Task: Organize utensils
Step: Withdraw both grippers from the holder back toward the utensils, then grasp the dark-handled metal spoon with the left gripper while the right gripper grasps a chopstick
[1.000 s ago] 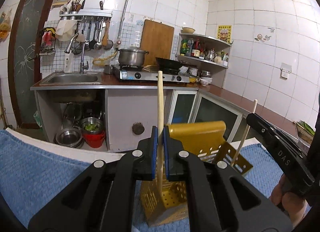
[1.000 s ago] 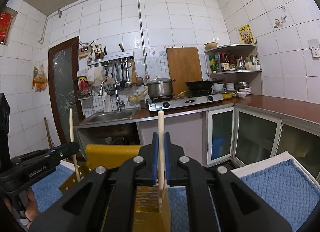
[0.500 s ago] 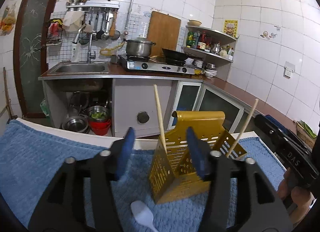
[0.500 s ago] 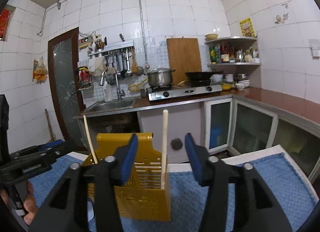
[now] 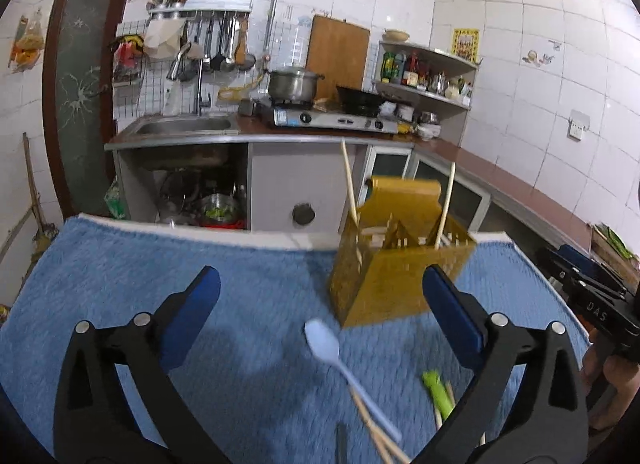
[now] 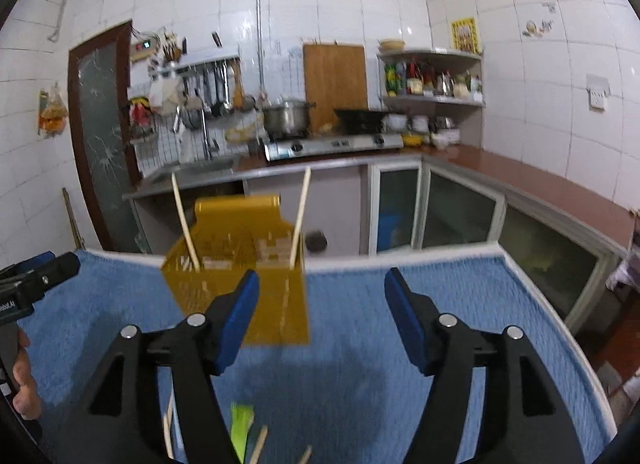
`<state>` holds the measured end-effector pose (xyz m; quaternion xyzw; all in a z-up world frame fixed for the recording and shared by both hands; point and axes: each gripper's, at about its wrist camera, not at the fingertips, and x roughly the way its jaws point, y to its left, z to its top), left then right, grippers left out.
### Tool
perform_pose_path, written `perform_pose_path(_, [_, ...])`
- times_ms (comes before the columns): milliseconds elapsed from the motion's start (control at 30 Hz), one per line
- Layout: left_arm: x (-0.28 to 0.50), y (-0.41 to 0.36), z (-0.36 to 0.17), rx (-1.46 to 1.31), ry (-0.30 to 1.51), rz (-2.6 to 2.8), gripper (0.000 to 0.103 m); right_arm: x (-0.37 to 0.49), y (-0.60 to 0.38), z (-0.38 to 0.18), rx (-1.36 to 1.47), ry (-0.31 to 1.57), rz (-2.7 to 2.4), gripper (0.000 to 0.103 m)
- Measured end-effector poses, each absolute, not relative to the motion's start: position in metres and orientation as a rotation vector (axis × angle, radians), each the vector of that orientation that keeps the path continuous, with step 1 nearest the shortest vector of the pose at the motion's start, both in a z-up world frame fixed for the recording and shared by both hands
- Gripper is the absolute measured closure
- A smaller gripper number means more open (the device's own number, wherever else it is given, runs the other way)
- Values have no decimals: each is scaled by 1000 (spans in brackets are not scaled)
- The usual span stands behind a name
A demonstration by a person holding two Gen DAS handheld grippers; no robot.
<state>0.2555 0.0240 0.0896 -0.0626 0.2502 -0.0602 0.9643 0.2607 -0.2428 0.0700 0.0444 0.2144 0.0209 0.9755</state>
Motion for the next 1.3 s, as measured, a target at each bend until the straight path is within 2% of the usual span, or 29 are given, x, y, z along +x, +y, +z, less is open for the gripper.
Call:
perform_pose_path(433, [224, 25, 28, -117, 699, -78, 5, 223, -245, -11, 175, 640, 9, 35])
perform_pose_path(900, [205, 6, -23, -34, 827, -103, 5, 212, -223, -51, 129, 743, -36, 36])
perform_pose_path(1067, [205, 2, -29, -20, 862, -108, 5, 214, -220, -59, 119, 783, -32, 44])
perform_pose_path(1167, [205, -2, -31, 1, 871, -116, 8, 215, -219, -60, 119, 797, -25, 52])
perform_pose_path(1300, [204, -12, -32, 40, 879, -146, 21, 218, -218, -61, 120, 816, -12, 63])
